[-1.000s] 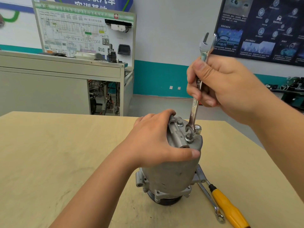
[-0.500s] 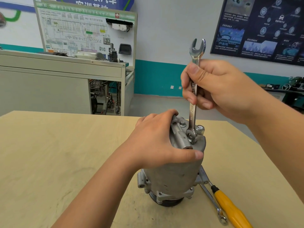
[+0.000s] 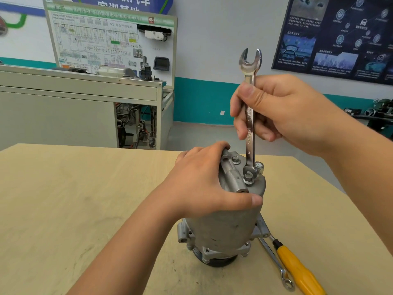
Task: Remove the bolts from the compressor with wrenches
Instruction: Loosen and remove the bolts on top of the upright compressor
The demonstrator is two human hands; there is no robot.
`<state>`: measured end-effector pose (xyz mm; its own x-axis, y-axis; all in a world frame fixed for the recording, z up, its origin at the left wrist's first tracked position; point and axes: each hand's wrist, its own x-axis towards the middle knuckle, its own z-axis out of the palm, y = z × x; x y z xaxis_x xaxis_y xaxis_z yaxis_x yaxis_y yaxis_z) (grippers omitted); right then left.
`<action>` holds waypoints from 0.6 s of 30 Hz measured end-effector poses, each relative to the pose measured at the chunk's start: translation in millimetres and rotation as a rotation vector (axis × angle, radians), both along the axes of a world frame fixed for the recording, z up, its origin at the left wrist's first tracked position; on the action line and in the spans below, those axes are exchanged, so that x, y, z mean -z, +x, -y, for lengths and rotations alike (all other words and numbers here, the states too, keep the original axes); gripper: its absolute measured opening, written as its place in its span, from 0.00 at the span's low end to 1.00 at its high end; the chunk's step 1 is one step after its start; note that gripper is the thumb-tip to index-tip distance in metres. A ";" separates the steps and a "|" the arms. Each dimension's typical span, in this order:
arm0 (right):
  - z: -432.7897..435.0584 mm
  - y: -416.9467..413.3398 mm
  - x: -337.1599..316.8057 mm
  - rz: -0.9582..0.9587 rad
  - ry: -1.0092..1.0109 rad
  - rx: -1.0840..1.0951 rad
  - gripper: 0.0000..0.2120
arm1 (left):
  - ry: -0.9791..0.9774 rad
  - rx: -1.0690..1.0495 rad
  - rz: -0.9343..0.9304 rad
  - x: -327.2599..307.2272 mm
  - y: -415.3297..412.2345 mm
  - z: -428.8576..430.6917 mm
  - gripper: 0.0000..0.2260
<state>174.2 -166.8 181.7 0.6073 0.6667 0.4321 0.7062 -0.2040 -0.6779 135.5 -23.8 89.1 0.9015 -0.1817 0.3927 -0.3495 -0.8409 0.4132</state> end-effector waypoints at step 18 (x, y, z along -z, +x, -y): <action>22.4 -16.7 15.7 0.010 0.114 -0.173 0.16 | -0.009 -0.004 -0.002 0.1 -1.1 0.3 0.45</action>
<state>157.5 -189.2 166.0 0.4835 0.7072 0.5159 0.7306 -0.0014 -0.6828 134.4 -24.1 89.0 0.9029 -0.1744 0.3928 -0.3454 -0.8384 0.4216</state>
